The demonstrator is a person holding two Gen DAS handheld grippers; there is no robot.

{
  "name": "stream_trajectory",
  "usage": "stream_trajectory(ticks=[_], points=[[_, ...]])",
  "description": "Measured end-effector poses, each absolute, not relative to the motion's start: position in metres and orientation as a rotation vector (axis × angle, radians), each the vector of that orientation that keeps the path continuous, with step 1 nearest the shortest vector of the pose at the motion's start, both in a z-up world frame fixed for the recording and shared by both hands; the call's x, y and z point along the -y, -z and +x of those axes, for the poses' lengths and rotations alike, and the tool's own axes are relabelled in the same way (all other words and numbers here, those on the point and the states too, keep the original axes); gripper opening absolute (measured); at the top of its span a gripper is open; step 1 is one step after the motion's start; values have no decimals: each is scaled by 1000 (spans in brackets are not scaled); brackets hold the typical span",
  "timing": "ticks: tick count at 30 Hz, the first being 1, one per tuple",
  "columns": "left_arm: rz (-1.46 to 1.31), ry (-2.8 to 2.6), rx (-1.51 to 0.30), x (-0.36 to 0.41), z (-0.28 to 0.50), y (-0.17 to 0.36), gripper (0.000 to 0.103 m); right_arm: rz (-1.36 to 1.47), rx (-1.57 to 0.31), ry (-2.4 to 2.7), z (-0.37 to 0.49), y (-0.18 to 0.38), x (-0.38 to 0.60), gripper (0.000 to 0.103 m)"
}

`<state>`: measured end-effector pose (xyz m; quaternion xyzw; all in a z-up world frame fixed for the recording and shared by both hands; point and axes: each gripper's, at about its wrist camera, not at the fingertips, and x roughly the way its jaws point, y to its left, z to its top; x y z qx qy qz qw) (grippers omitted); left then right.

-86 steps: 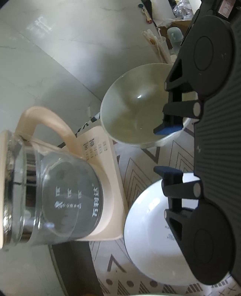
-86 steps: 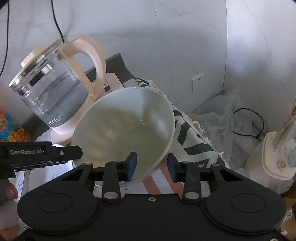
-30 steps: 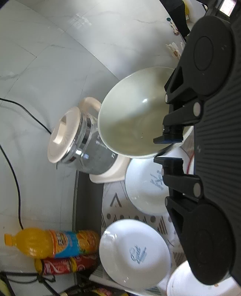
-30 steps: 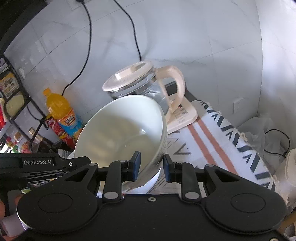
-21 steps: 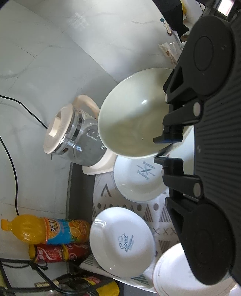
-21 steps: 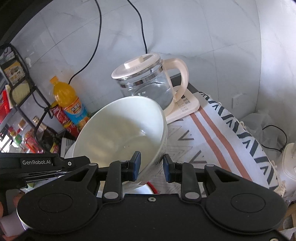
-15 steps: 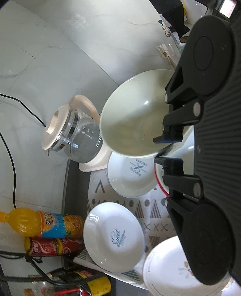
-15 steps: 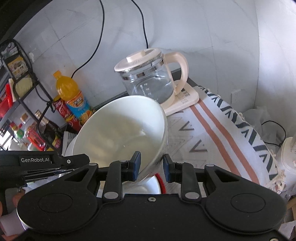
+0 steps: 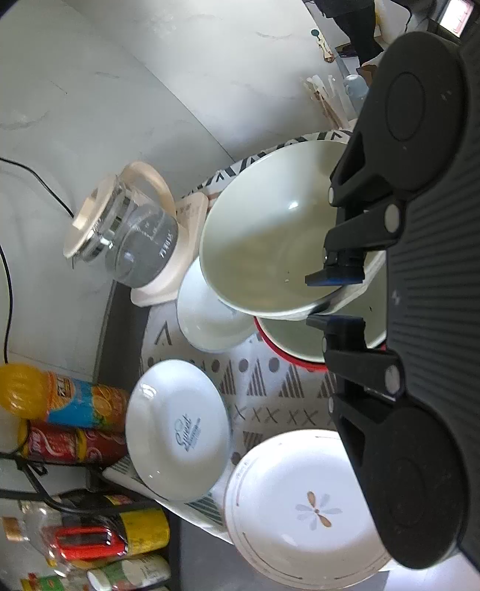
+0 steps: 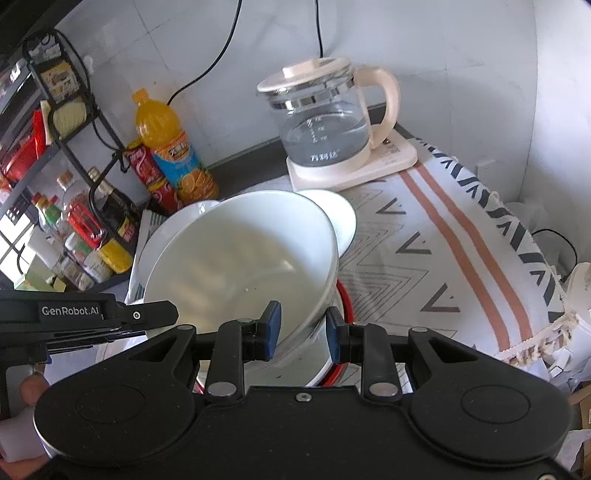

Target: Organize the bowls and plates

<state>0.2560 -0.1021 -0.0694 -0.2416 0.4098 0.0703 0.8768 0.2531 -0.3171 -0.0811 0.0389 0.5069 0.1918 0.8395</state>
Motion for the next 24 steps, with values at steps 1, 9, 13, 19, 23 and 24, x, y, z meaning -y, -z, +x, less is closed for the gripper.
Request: stream_trajectory(ticks=[1,9,13,19,23,24], points=[[-504,-150,-859,102,255,71,13,76,-1077,-408,253,83,316,26],[-503,-170,-900,100,255,84,13,53,-1116,-420,253,93,313,27],[-506,-173,-917,98,259,91,13,45,-1125,-427,254,97,312,30],[-489,-189,-977,99,267,102,16,43,-1131,-442,256,98,313,36],[-478,-181,-973,99,265,102,18,25,-1096,-424,255,91,315,54],[-479,-176,-974,99,265,101,20,29,-1098,-420,255,91,316,54]])
